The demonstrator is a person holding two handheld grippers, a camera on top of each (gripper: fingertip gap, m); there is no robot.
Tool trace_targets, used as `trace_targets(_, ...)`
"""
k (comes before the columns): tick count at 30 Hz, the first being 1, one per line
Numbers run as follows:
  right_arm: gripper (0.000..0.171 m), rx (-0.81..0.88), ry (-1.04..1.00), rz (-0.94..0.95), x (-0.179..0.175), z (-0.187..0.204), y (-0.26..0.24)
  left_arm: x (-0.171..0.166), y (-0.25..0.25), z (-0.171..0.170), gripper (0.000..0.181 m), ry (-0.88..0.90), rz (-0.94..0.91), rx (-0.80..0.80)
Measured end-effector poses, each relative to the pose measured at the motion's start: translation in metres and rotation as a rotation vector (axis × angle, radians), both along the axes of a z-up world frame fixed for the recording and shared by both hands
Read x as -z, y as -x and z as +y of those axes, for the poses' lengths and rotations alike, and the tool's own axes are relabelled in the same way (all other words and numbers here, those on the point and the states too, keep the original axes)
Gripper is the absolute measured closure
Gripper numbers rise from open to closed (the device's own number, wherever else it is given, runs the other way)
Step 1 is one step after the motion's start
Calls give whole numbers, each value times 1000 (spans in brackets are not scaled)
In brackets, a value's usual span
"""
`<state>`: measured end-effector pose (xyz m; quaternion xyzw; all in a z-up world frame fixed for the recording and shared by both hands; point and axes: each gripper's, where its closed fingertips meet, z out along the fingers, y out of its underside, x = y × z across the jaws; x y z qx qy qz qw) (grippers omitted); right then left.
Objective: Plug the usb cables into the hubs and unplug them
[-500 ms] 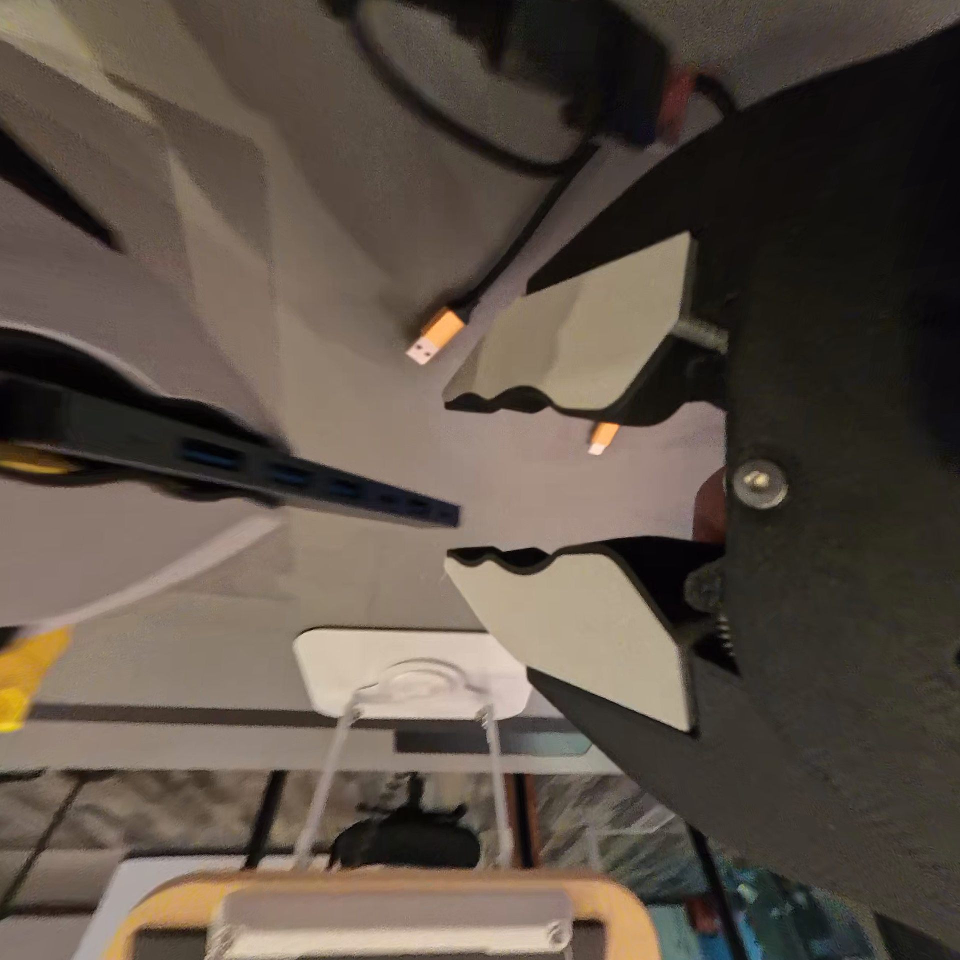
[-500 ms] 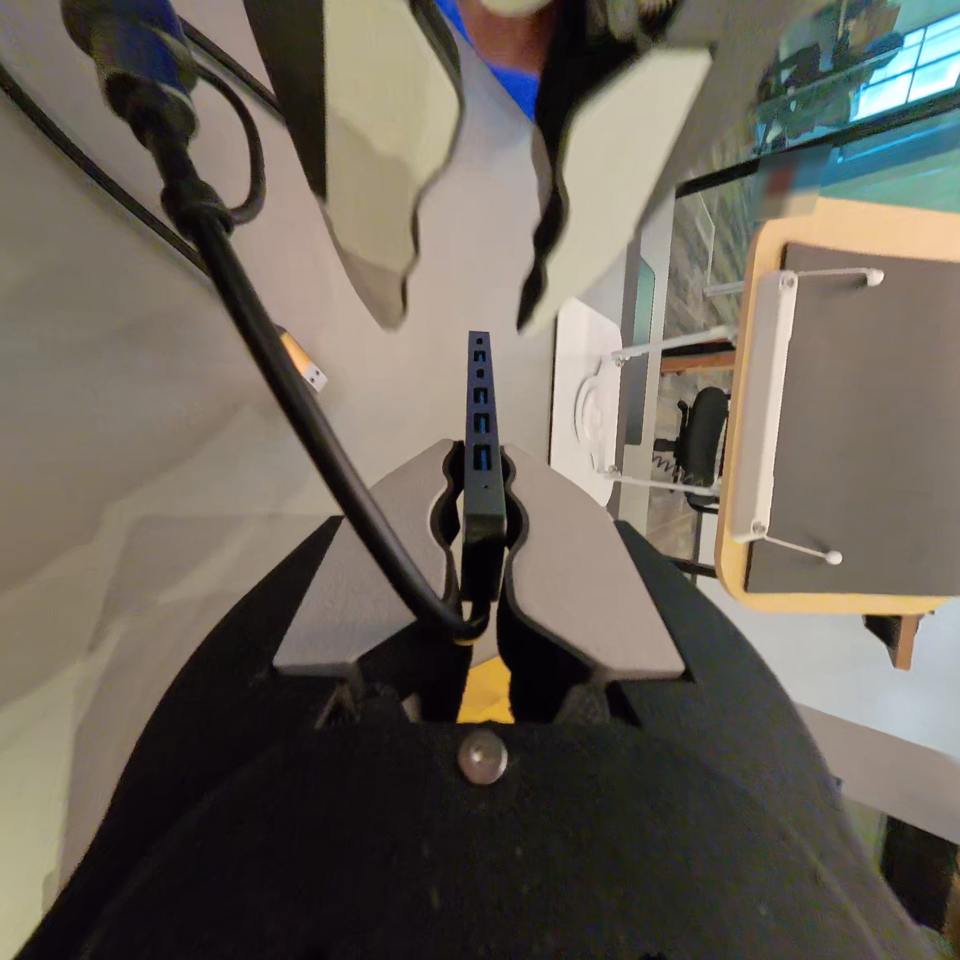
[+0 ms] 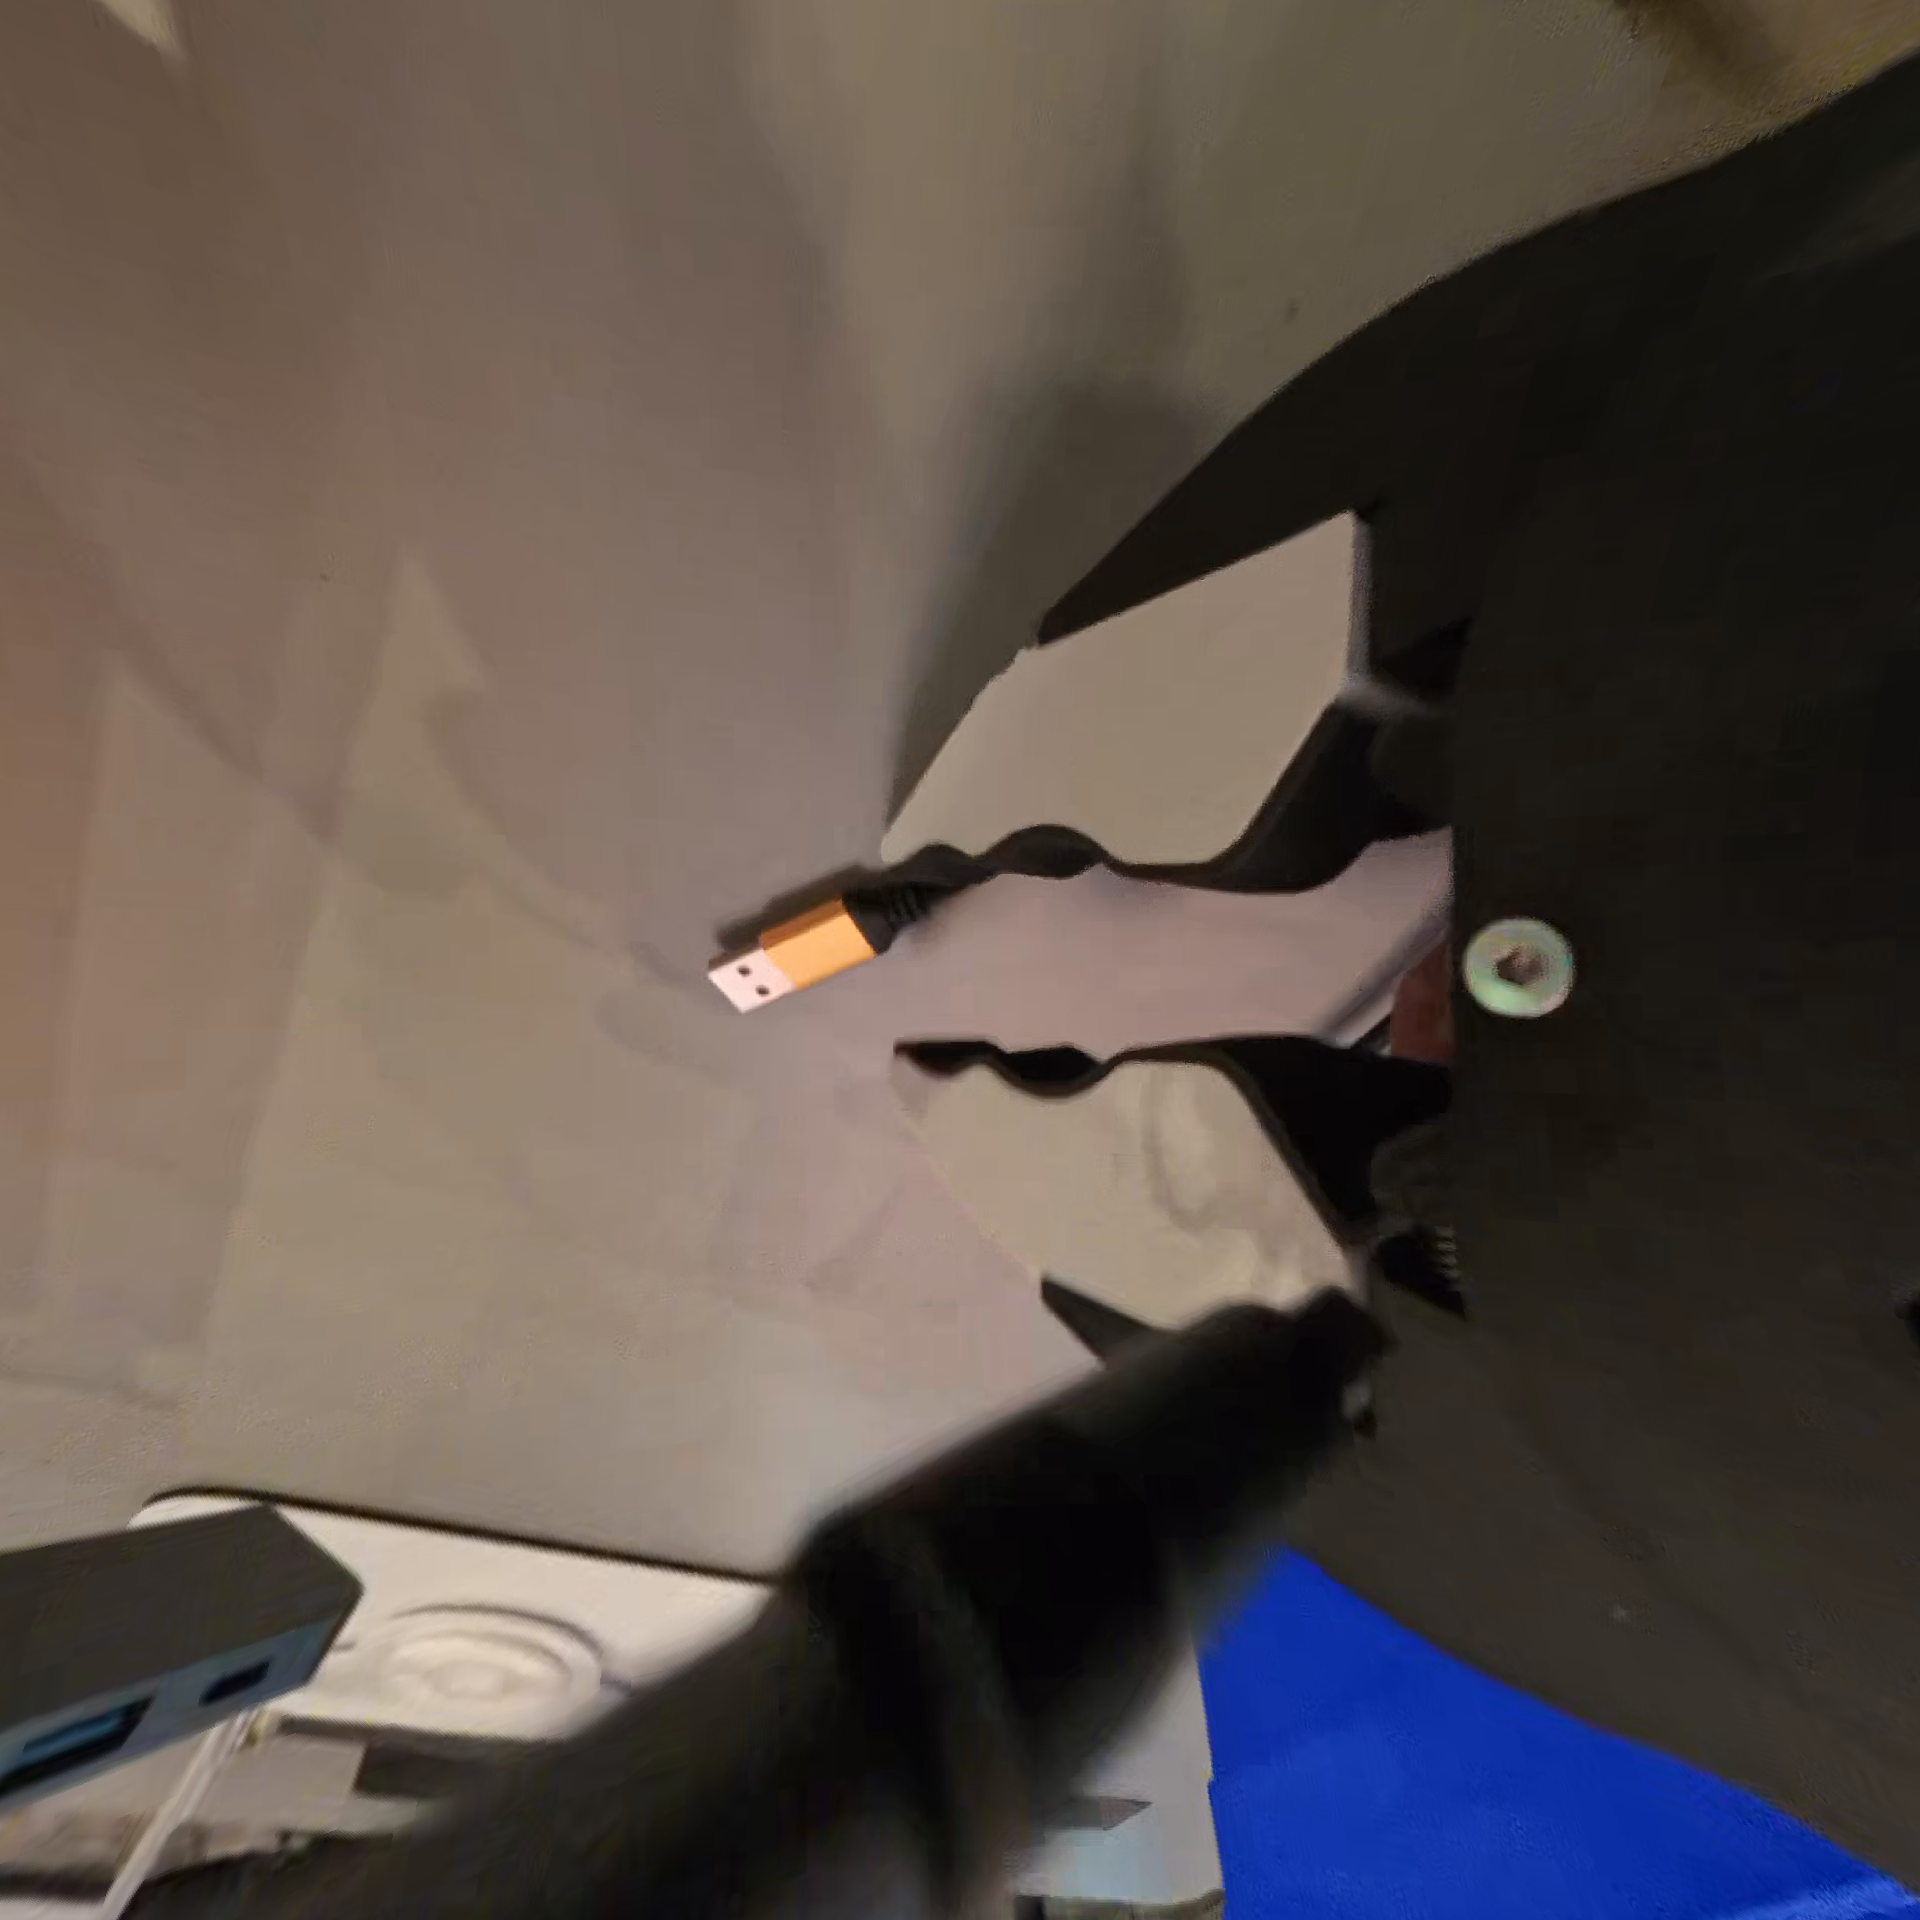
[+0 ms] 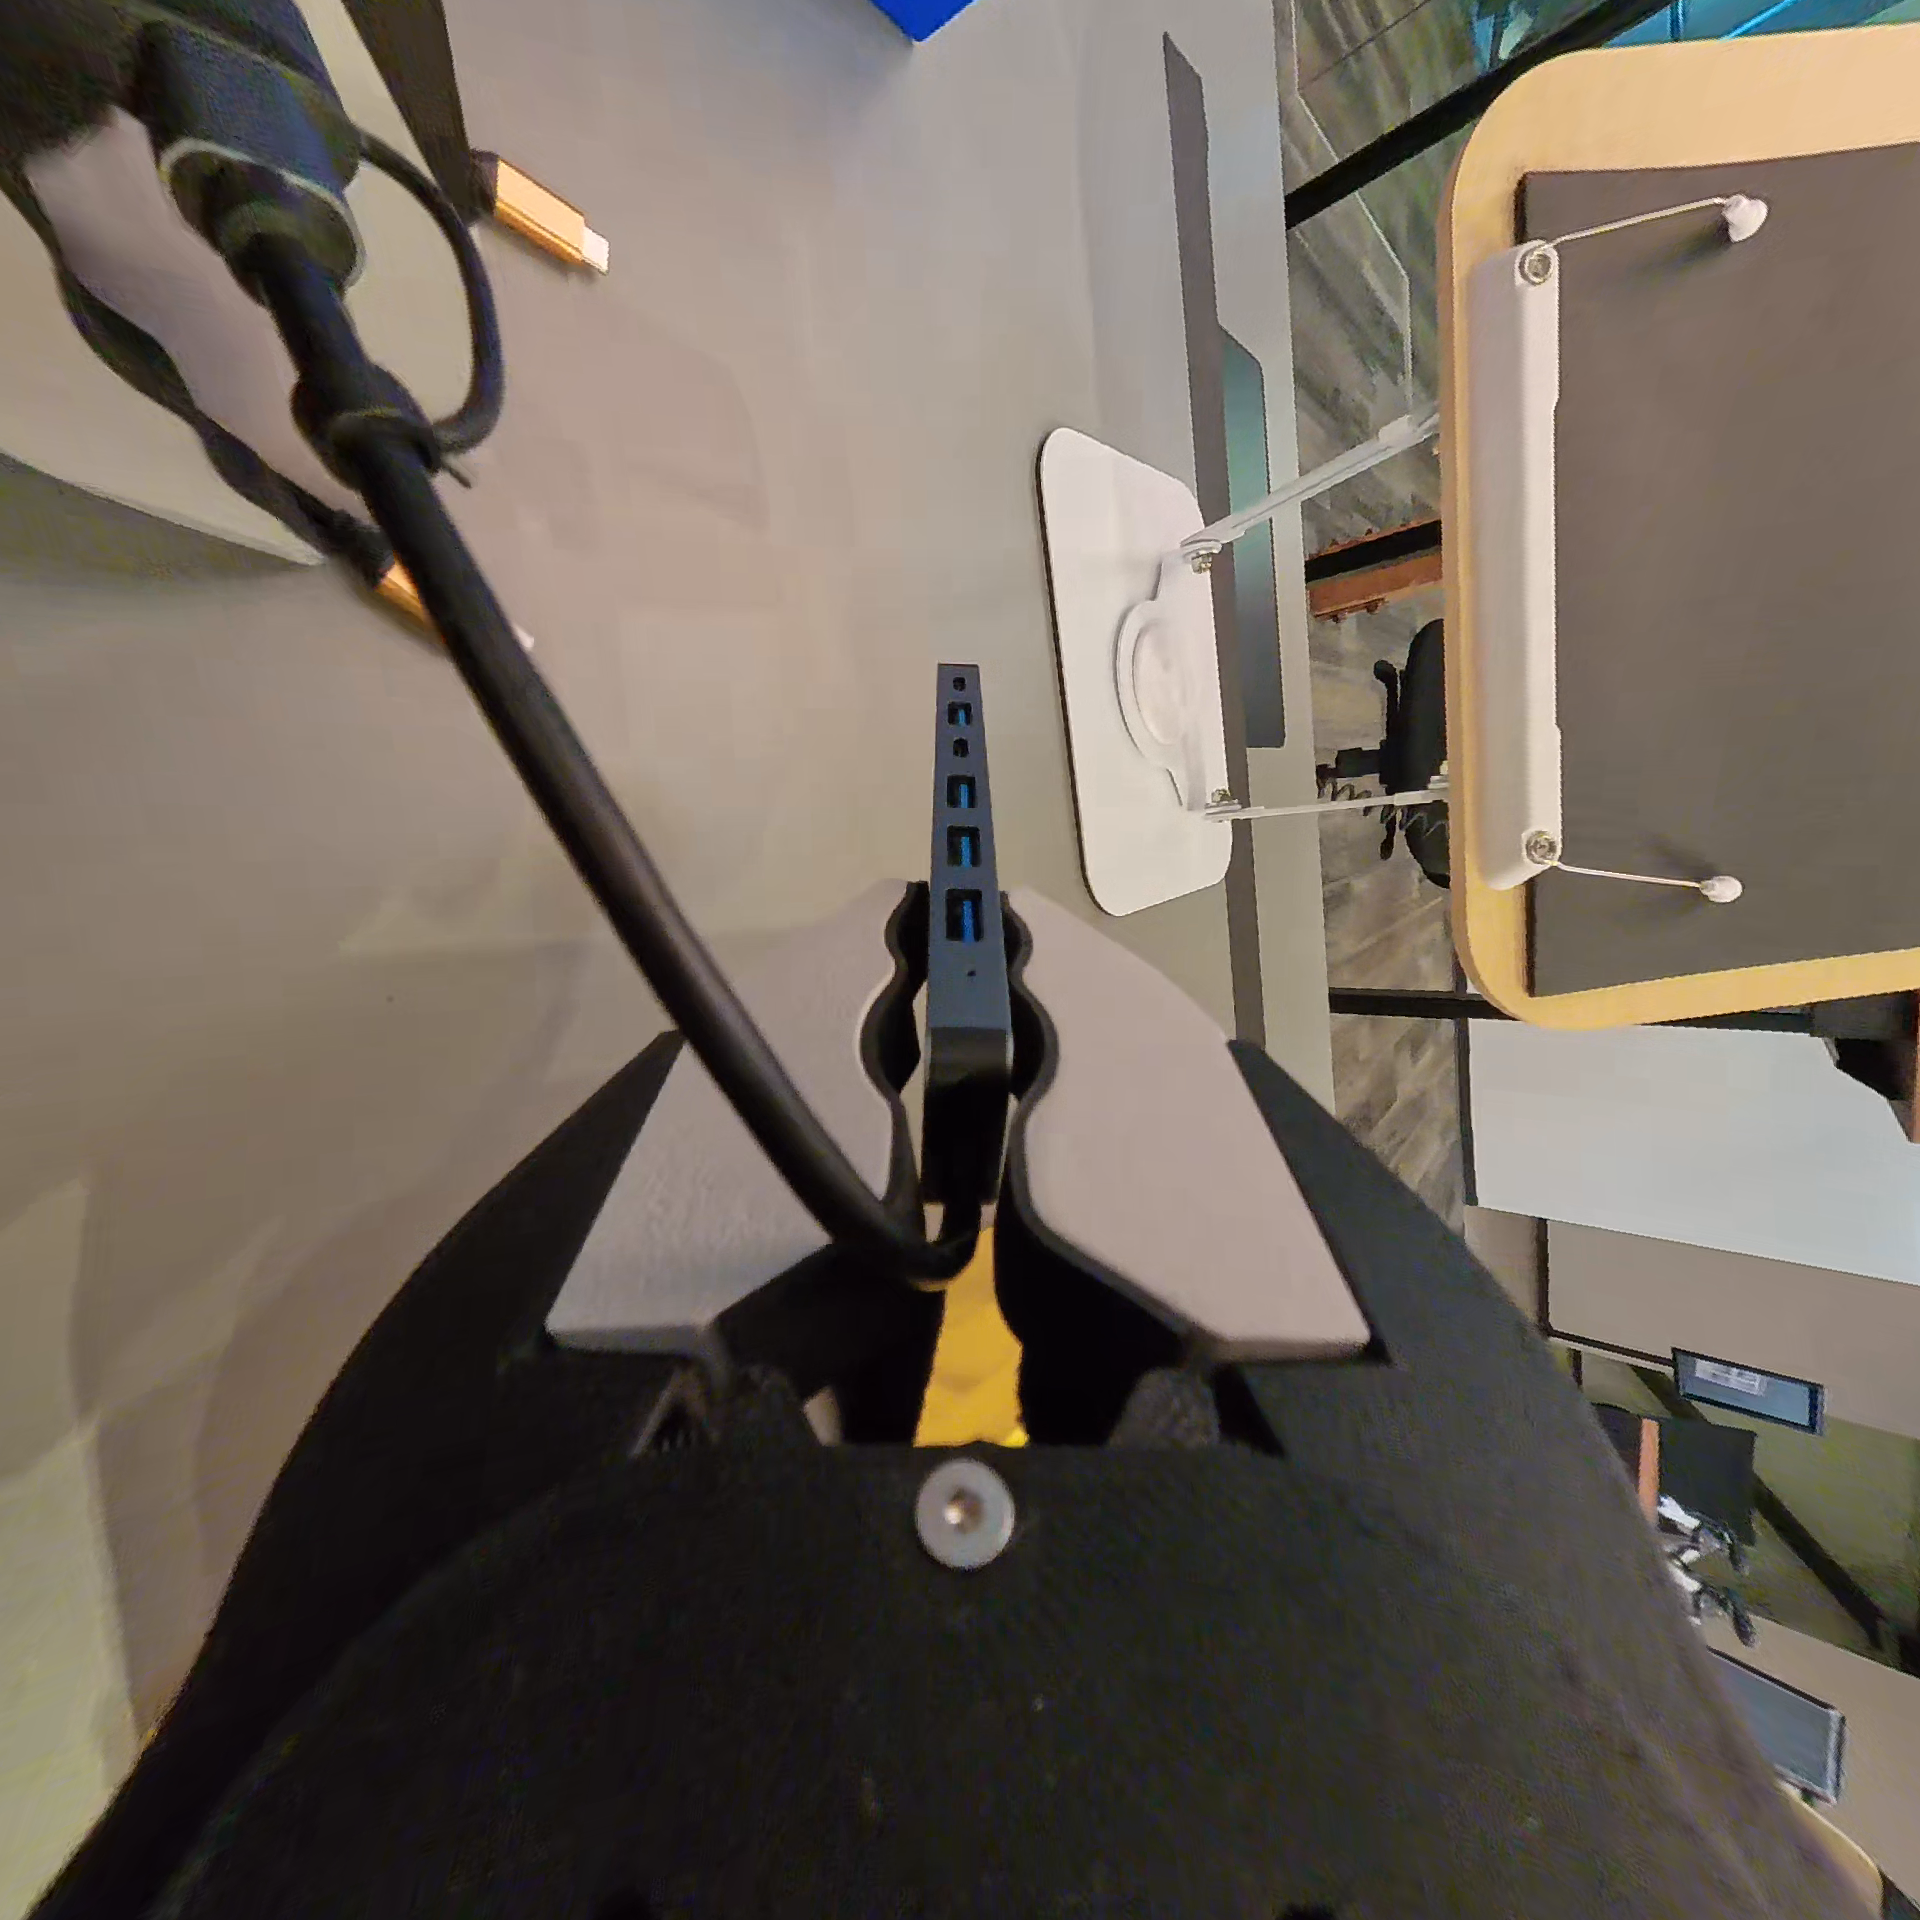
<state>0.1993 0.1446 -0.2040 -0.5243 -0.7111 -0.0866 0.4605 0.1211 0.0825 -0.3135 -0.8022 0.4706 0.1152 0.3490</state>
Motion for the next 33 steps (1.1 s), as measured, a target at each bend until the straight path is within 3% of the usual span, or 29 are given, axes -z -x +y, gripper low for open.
trace_targets(3,161,3,-5,8,-2,1,-1,4,-5,6,169,-32,2,7)
trace_targets(12,161,-18,-20,30,-8,-2,0,-2,7,19,181,-104,26,21)
trace_targets(18,161,-33,-35,41,-11,-3,-1,-28,14,22,181,-144,-17,101)
trace_targets(21,161,-46,-30,38,-10,-5,-1,-20,17,13,181,-32,-38,104)
trace_targets(23,161,-48,-34,30,-9,-6,0,-20,12,13,180,-48,-78,76)
trace_targets(24,161,-48,-36,28,-9,-6,0,-17,8,13,155,-44,-85,58)
trace_targets(33,161,-43,-34,39,-11,-4,-2,5,11,31,171,0,-110,-117)
